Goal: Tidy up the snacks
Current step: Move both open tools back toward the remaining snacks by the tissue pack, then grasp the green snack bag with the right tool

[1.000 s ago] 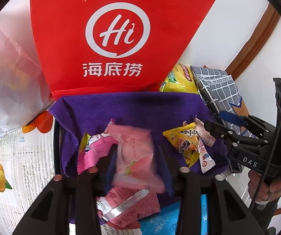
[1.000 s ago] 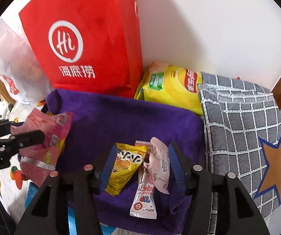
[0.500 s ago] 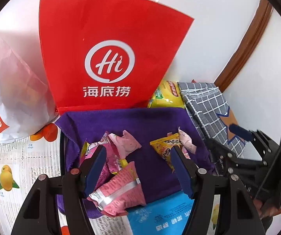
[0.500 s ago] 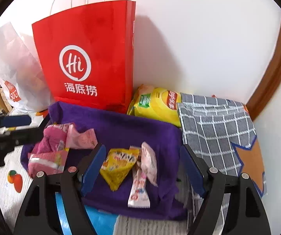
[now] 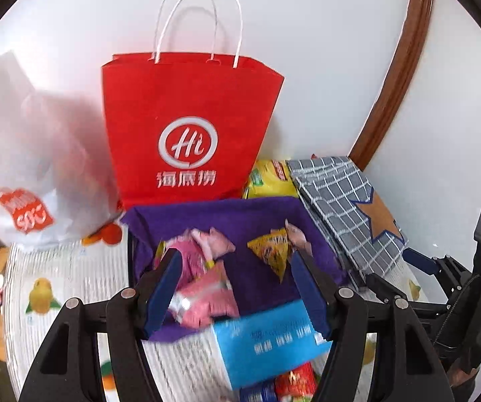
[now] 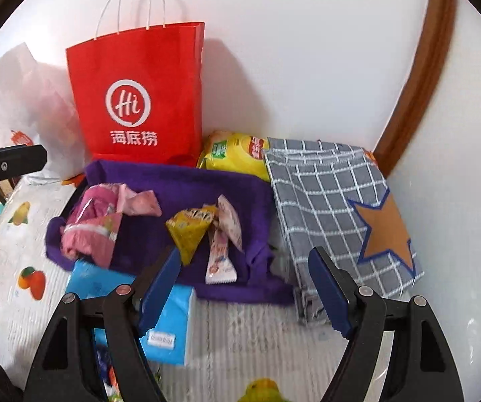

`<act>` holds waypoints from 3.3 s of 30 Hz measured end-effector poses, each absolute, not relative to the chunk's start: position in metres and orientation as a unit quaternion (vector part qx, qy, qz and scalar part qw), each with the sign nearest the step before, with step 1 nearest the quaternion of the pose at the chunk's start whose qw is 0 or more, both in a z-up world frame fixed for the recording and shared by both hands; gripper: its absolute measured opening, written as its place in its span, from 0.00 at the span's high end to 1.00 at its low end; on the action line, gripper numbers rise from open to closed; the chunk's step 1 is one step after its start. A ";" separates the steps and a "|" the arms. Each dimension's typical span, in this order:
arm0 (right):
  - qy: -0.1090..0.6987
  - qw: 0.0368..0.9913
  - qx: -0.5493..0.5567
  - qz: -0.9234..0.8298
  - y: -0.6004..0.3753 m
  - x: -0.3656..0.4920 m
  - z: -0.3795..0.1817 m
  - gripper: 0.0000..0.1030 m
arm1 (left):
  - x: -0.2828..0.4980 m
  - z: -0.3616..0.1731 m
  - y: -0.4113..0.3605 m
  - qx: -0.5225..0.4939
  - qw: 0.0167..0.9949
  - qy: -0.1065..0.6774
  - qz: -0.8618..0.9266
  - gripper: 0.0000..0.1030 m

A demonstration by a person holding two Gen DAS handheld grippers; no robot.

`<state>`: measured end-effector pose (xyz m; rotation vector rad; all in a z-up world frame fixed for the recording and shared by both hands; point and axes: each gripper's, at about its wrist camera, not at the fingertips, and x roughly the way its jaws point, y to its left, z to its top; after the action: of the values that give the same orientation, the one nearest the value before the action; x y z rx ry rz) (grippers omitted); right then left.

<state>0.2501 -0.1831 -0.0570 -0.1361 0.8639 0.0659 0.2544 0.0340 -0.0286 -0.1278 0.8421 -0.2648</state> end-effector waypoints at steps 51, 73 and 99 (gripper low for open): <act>0.453 0.885 0.017 0.108 -0.191 0.141 -0.122 0.32 | 0.137 -0.098 0.074 -0.102 0.880 0.458 -0.077 0.36; 0.508 0.844 0.019 0.171 -0.141 0.143 -0.181 0.37 | 0.145 -0.141 0.073 -0.092 0.861 0.486 -0.119 0.36; 0.480 0.861 0.042 0.161 -0.171 0.126 -0.164 0.62 | 0.142 -0.172 0.088 -0.127 0.834 0.517 -0.143 0.36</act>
<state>0.1257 -0.1710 -0.1642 0.0877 1.0064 0.3382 0.1419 0.0876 -0.1716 -0.2687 1.0953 -0.3022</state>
